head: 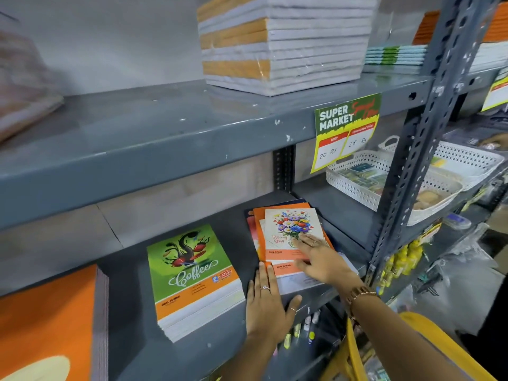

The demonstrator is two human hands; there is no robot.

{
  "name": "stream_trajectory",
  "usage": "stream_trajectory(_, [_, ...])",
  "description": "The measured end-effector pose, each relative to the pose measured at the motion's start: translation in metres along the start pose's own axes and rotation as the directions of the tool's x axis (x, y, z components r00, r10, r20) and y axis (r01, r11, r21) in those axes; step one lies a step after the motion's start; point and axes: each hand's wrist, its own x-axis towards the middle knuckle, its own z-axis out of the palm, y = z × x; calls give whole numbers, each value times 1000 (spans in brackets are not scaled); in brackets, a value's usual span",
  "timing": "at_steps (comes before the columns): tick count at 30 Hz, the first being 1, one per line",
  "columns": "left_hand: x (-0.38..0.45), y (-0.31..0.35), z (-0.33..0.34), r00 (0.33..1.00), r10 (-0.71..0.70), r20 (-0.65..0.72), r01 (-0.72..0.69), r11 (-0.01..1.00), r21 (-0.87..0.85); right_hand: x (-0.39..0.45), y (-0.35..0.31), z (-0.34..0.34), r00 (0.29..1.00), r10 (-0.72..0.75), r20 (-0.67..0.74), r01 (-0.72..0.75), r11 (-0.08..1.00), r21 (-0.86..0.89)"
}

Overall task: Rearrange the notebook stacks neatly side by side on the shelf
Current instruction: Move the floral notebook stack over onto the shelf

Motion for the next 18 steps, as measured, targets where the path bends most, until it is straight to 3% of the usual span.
stream_trajectory(7, [-12,-1,-5,999,36,26,-38,997,73,-22,4,-8,996,3,93,7,994,-108])
stream_trajectory(14, [-40,-9,-13,994,81,78,-90,989,121,-42,-10,0,1000,-6,-29,0,972,-233])
stream_trajectory(18, [-66,-16,-22,986,163,23,-163,960,226,-64,-18,12,993,-27,-118,-6,962,-272])
